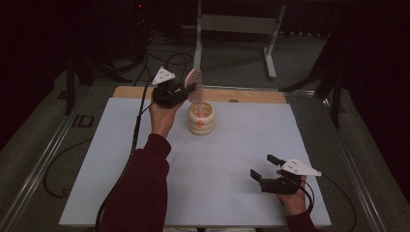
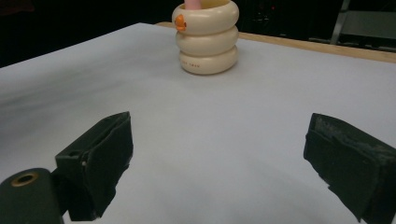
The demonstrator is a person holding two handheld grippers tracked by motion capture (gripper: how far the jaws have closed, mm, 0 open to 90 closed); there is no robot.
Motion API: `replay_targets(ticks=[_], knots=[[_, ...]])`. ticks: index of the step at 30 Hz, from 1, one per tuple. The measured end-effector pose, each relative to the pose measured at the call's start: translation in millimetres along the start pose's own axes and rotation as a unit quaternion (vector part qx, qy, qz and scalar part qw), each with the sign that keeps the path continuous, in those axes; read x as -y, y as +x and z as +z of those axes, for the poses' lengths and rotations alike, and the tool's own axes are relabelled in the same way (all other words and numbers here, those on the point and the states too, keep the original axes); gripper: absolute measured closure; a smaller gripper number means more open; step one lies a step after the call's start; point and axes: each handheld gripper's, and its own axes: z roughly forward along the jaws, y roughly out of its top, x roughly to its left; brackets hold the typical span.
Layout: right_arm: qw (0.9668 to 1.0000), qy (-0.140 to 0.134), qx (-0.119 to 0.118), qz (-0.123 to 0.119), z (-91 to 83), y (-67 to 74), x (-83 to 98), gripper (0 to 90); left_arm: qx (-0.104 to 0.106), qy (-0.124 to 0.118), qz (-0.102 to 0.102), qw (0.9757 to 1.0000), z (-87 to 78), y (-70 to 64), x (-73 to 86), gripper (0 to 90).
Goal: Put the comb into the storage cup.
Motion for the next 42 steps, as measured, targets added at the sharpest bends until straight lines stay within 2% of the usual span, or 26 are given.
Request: replay_targets(ticks=[14, 22, 34, 42], knots=[[1.0, 0.002, -0.001, 0.0, 0.2, 0.2, 0.2, 8.2, 0.002, 0.013, 0.002, 0.9999, 7.1, -3.9, 10.1, 67.8], [1.0, 0.002, -0.001, 0.0, 0.5, 0.5, 0.4, 8.2, -0.001, 0.006, -0.014, 0.9999, 4.7, 1.2, 16.9, 67.7], [1.0, 0.002, -0.001, 0.0, 1.3, 0.7, 0.6, 8.3, -0.016, 0.007, -0.014, 0.9997, 6.3, 2.3, 22.6, 67.7], [1.0, 0.003, -0.003, 0.001, 1.1, 0.6, 0.6, 8.3, -0.014, 0.008, -0.019, 0.9997, 10.9, 1.0, 27.1, 67.8]])
